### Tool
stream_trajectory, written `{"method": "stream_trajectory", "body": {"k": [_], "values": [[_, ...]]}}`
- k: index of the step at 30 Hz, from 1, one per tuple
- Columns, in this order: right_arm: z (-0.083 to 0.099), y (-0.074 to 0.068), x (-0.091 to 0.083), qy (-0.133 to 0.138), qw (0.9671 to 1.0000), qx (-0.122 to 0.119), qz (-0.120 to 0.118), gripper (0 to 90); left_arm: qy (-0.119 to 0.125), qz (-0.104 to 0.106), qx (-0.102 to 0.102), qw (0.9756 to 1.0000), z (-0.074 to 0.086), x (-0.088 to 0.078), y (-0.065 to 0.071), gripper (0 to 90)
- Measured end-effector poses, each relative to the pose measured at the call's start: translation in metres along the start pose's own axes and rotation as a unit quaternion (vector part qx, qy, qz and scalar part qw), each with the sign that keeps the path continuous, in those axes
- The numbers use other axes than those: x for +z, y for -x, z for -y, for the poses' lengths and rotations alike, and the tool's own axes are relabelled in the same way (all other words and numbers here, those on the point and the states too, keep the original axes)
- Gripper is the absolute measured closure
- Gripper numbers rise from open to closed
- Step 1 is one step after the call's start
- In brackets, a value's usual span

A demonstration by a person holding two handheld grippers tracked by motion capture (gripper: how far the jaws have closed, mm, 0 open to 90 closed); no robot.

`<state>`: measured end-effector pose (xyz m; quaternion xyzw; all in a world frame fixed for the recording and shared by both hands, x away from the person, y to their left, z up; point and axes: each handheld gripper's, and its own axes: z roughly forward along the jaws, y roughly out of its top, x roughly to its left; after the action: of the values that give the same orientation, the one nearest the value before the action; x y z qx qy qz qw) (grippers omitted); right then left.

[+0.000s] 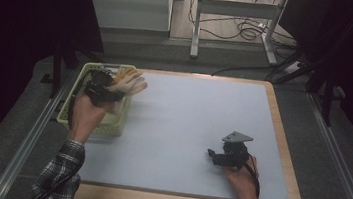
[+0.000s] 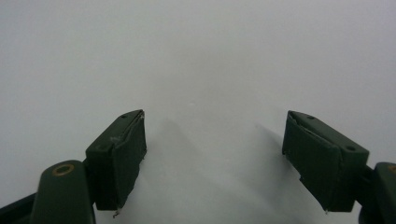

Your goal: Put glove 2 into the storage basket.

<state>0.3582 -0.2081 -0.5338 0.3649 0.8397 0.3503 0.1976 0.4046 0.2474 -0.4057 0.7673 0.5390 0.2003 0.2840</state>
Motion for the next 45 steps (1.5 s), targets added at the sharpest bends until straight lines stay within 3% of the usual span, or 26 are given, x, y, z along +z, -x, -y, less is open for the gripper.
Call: {"method": "stream_trajectory", "body": {"k": [8, 16, 24, 27, 29, 32, 33, 37, 41, 45], "values": [[0.000, 0.000, 0.000, 0.000, 1.0000, 0.000, 0.000, 21.3, -0.009, -0.038, -0.039, 0.9985, 0.008, 0.009, -0.045, 55.2], [0.000, 0.000, 0.000, 0.000, 1.0000, 0.001, -0.001, 21.3, -0.049, -0.058, -0.059, 0.9954, 0.019, 0.048, -0.062, 54.8], [0.000, 0.000, 0.000, 0.000, 1.0000, 0.002, -0.003, 21.3, -0.099, -0.048, -0.051, 0.9927, 0.019, 0.086, -0.056, 53.9], [0.000, 0.000, 0.000, 0.000, 1.0000, 0.003, -0.003, 21.3, -0.113, -0.031, -0.049, 0.9920, 0.018, 0.097, -0.049, 53.1], [0.000, 0.001, 0.000, 0.000, 1.0000, 0.003, -0.003, 21.3, -0.132, -0.020, -0.042, 0.9902, 0.016, 0.105, -0.043, 52.0], [0.000, 0.001, 0.000, 0.000, 1.0000, 0.003, -0.003, 21.3, -0.151, -0.016, -0.039, 0.9876, 0.015, 0.111, -0.040, 47.1], [0.000, 0.001, 0.000, 0.000, 1.0000, 0.003, -0.003, 21.3, -0.154, -0.014, -0.038, 0.9872, 0.014, 0.112, -0.040, 39.3], [0.000, 0.001, 0.000, 0.000, 1.0000, 0.003, -0.004, 21.3, -0.143, -0.009, -0.030, 0.9892, 0.013, 0.106, -0.039, 15.0], [0.000, 0.001, 0.000, 0.000, 1.0000, 0.003, -0.003, 21.3, -0.127, -0.005, -0.028, 0.9915, 0.008, 0.089, -0.042, 7.1], [0.000, 0.001, 0.000, 0.000, 1.0000, 0.003, -0.003, 21.3, -0.087, 0.009, -0.034, 0.9955, 0.003, 0.068, -0.047, 7.8]]}}
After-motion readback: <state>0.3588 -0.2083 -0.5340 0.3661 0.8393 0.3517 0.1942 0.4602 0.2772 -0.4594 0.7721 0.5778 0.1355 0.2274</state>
